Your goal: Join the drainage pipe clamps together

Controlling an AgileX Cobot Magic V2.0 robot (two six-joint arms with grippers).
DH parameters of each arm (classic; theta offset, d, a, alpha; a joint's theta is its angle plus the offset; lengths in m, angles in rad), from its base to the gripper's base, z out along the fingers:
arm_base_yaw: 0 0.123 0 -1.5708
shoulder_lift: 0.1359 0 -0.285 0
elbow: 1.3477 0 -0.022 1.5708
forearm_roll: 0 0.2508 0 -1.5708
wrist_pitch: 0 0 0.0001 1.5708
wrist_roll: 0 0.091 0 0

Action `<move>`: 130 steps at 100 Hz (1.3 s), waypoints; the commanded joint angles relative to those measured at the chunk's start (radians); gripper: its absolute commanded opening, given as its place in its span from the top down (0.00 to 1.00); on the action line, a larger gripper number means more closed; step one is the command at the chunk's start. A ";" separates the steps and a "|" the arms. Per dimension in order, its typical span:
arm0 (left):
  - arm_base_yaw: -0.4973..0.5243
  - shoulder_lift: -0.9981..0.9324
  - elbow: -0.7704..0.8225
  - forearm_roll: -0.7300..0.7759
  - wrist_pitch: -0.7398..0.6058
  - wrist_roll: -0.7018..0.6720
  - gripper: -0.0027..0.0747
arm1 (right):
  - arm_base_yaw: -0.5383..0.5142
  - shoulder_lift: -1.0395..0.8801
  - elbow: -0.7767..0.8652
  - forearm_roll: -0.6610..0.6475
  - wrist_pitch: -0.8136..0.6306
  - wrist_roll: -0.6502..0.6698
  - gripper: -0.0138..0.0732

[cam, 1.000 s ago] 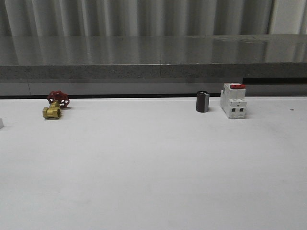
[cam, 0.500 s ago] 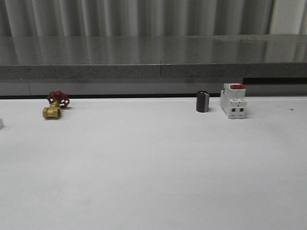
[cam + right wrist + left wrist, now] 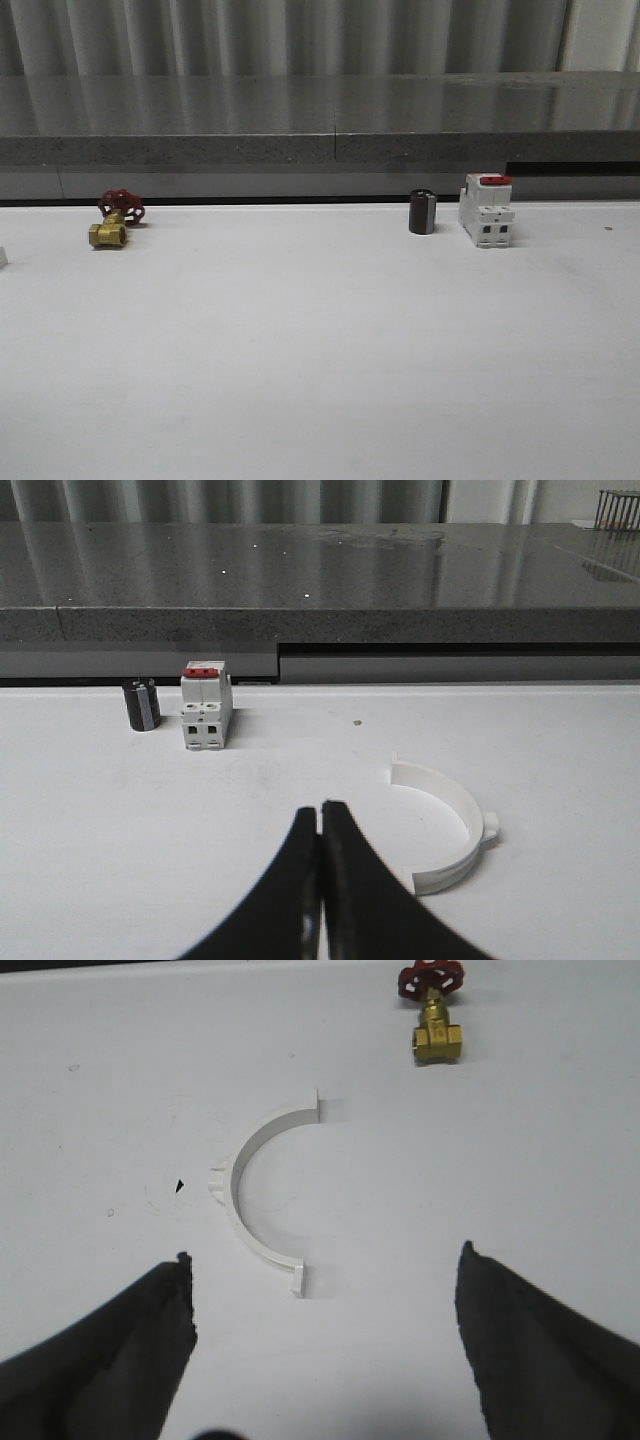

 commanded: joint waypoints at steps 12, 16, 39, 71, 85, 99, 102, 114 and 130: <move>0.084 0.235 -0.216 -0.005 0.080 -0.006 0.30 | 0.001 -0.020 -0.015 -0.003 -0.076 -0.009 0.92; 0.107 0.278 -0.256 -0.009 0.115 -0.006 0.30 | 0.001 -0.020 -0.015 -0.003 -0.076 -0.009 0.92; 0.187 0.553 -0.447 -0.011 0.262 -0.006 0.30 | 0.001 -0.020 -0.015 -0.003 -0.076 -0.009 0.92; 0.195 0.853 -0.636 -0.013 0.333 -0.006 0.30 | 0.001 -0.020 -0.015 -0.003 -0.076 -0.009 0.92; 0.195 0.949 -0.699 -0.019 0.340 -0.006 0.30 | 0.001 -0.020 -0.015 -0.003 -0.076 -0.009 0.92; 0.195 1.012 -0.742 -0.033 0.340 -0.006 0.30 | 0.001 -0.020 -0.015 -0.003 -0.076 -0.009 0.92; 0.195 1.022 -0.751 -0.038 0.340 -0.006 0.30 | 0.001 -0.020 -0.015 -0.003 -0.076 -0.009 0.92; 0.195 1.045 -0.768 -0.051 0.337 -0.006 0.33 | 0.001 -0.020 -0.015 -0.003 -0.076 -0.009 0.92; 0.195 1.047 -0.769 -0.060 0.337 -0.006 0.69 | 0.001 -0.020 -0.015 -0.003 -0.076 -0.009 0.92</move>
